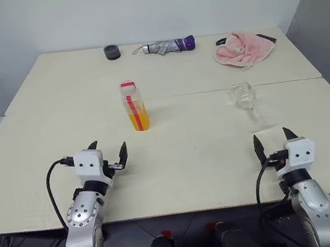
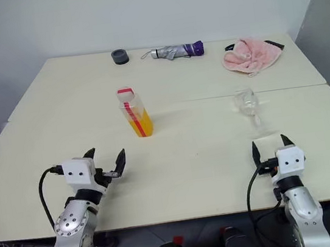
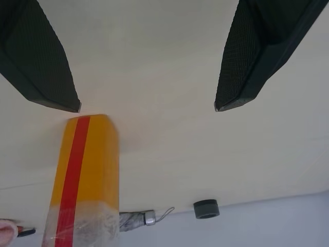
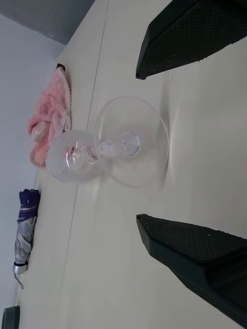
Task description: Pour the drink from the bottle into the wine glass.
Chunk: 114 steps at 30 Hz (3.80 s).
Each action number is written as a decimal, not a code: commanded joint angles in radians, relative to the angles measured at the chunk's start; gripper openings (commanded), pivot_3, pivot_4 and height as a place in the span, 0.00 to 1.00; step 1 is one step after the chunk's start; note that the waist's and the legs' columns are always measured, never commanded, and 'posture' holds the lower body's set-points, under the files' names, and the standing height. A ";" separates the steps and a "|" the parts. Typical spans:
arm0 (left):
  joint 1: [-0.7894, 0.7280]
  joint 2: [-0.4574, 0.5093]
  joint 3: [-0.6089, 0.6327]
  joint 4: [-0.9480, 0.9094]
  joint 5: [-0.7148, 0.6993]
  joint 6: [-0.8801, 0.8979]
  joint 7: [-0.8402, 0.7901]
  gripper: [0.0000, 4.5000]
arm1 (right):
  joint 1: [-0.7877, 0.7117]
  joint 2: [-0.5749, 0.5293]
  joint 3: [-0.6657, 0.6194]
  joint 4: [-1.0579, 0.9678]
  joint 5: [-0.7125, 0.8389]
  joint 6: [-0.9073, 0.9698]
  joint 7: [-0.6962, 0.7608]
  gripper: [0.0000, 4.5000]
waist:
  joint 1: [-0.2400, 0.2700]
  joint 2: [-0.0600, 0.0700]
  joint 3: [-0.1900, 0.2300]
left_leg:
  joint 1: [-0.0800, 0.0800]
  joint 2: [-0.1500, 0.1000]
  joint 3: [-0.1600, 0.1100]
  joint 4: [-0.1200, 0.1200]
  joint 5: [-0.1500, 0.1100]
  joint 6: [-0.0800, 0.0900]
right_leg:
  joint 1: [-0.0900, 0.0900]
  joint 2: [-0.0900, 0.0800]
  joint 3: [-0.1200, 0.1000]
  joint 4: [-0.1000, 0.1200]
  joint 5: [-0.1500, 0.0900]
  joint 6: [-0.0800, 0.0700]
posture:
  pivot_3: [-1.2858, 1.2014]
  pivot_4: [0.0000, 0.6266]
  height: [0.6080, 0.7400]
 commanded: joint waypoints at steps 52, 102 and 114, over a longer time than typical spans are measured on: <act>-0.231 -0.026 -0.098 -0.012 0.019 0.185 0.032 0.99 | -0.099 -0.294 0.103 -0.269 0.324 0.317 0.418 1.00 | 0.001 -0.001 0.000 | 0.000 -0.001 -0.001 0.001 0.000 0.000 | 0.001 0.001 -0.001 0.000 0.001 -0.001 | 0.52 0.24 1.00; -0.640 -0.111 -0.099 0.220 0.055 0.358 0.166 0.99 | -0.334 -0.337 0.120 -0.311 0.462 0.501 0.524 1.00 | 0.002 -0.001 0.000 | -0.002 -0.002 -0.002 0.001 0.000 0.000 | 0.000 0.000 -0.002 -0.001 0.001 -0.002 | 0.52 0.24 1.00; -0.654 -0.111 -0.101 0.229 0.061 0.360 0.167 0.99 | -0.394 -0.354 0.144 -0.303 0.468 0.512 0.554 1.00 | 0.002 -0.001 0.000 | -0.002 -0.002 -0.003 0.001 0.000 0.000 | 0.000 0.000 -0.003 -0.001 0.001 -0.002 | 0.52 0.24 1.00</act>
